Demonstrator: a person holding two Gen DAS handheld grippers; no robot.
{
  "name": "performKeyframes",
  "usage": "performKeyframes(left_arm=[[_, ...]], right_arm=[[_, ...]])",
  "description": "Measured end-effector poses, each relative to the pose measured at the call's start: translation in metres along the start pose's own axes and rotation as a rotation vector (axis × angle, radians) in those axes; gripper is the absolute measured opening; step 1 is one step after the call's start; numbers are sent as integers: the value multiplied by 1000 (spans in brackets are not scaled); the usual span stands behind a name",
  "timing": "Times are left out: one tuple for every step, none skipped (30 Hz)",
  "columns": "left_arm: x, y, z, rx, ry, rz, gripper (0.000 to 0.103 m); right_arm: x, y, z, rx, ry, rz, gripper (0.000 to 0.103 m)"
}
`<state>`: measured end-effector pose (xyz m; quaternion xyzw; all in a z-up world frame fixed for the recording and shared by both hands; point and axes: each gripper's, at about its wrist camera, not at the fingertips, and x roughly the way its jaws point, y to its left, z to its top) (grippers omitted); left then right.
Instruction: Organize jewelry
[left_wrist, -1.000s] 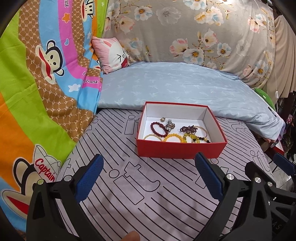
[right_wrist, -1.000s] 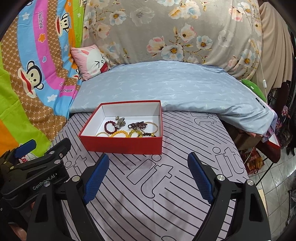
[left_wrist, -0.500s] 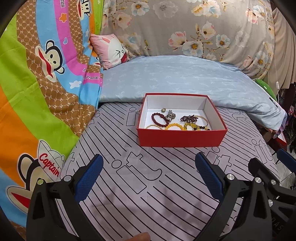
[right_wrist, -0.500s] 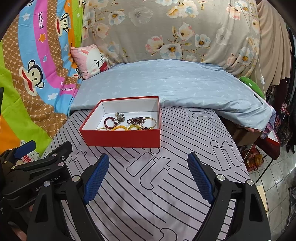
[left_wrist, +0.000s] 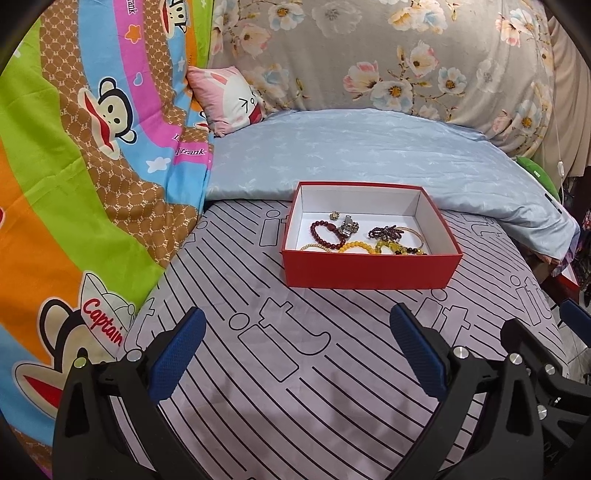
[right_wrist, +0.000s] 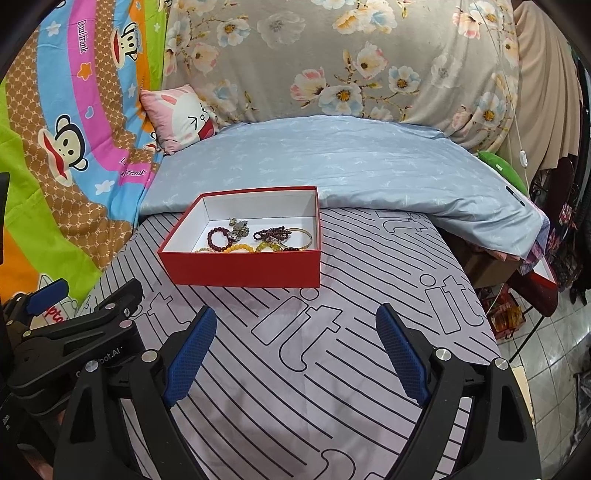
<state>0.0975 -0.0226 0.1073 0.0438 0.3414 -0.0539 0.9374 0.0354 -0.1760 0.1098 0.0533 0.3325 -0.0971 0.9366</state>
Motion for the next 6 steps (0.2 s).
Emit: performKeyframes(left_arm=[[0, 0, 0, -1, 2, 4, 95], [0, 0, 0, 1, -6, 6, 95], [0, 0, 0, 5, -9, 9, 95], [0, 0, 0, 5, -6, 9, 95], [1, 0, 0, 3, -1, 8, 95], [2, 1, 0, -1, 2, 7, 95]], right_arm=[[0, 1, -1, 0, 1, 0, 84], [1, 0, 0, 1, 2, -1, 84], [1, 1, -1, 2, 3, 0, 84], [2, 1, -1, 4, 5, 1, 84], [3, 1, -1, 6, 6, 1, 84], [3, 1, -1, 7, 7, 2, 84]])
